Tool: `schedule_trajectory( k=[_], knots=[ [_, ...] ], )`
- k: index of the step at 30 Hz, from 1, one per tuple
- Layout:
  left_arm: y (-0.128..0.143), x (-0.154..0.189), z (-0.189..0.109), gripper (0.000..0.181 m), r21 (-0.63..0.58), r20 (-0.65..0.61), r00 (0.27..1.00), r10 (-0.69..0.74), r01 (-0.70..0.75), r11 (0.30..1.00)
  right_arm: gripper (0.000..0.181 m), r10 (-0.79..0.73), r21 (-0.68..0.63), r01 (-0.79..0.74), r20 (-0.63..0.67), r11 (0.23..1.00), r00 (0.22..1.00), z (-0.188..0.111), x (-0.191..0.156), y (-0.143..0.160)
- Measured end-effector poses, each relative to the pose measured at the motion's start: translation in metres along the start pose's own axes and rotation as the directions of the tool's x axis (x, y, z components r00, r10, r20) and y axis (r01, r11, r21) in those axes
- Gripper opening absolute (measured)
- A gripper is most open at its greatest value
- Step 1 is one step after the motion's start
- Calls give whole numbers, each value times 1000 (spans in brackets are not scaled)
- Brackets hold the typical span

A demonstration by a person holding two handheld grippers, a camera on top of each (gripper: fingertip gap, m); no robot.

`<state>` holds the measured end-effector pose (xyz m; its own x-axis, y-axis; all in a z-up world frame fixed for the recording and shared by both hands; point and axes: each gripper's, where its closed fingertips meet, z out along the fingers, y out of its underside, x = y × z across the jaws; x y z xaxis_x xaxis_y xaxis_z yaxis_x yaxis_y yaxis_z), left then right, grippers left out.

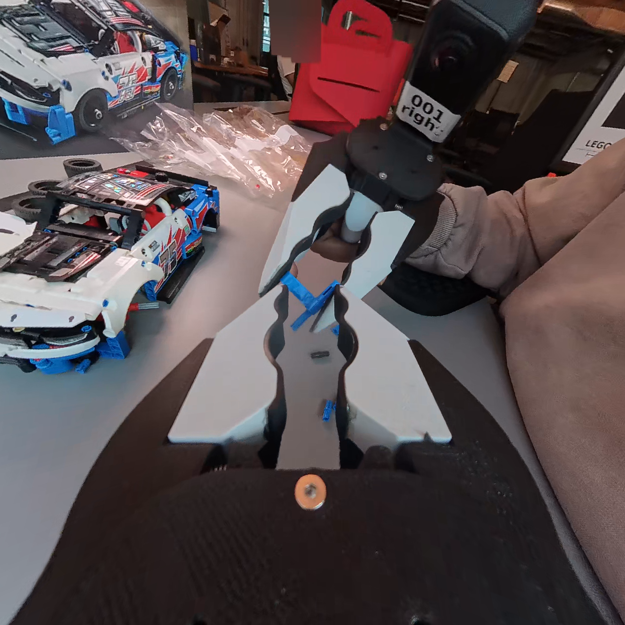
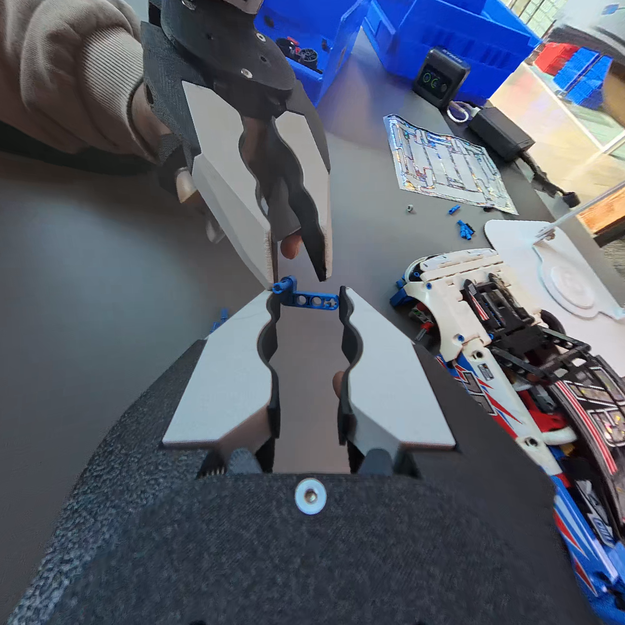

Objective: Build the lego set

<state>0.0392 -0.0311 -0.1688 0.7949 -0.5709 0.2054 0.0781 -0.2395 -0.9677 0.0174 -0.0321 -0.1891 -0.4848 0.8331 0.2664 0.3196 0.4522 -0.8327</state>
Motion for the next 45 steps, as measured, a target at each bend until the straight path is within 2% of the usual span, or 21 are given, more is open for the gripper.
schedule_trajectory(
  k=[8,12,14,19,23,29,35,37,40,42,44,45],
  knots=[
    [3,-8,0,20,-12,34,998,-60,61,998,33,-90,-12,89,-105,996,990,1,11,3],
    [2,-11,-1,5,-2,48,997,-66,66,998,33,-143,-26,141,-153,990,978,0,15,3],
    [1,-12,-2,4,1,52,997,-59,59,998,33,-163,-43,157,-170,987,972,0,16,4],
    [4,-12,1,25,-50,119,993,23,-18,999,32,-209,-103,190,-234,976,949,-1,22,6],
    [7,-11,7,27,-71,161,987,25,-14,997,32,-241,-152,207,-268,967,933,0,26,9],
    [8,-21,0,0,-75,212,977,29,-13,997,32,-179,-88,162,-258,983,949,-5,27,4],
    [6,-22,-1,0,-53,194,981,-20,30,998,32,-95,-3,96,-206,995,974,-7,24,1],
    [2,-19,-2,0,-22,166,985,-51,56,998,32,-86,-10,86,-213,996,973,-7,27,3],
    [-2,-15,-2,18,7,129,987,-91,91,996,32,-140,-44,134,-232,990,962,-5,27,5],
    [-1,-15,0,22,9,124,986,-115,115,993,32,-164,-45,158,-226,986,960,-2,21,2],
    [3,-15,2,15,-5,124,985,-122,124,992,32,-183,-55,175,-229,983,956,-1,19,2],
    [3,-17,1,4,-8,133,983,-124,126,992,32,-182,-37,178,-226,983,957,-2,18,-1]
  ],
)
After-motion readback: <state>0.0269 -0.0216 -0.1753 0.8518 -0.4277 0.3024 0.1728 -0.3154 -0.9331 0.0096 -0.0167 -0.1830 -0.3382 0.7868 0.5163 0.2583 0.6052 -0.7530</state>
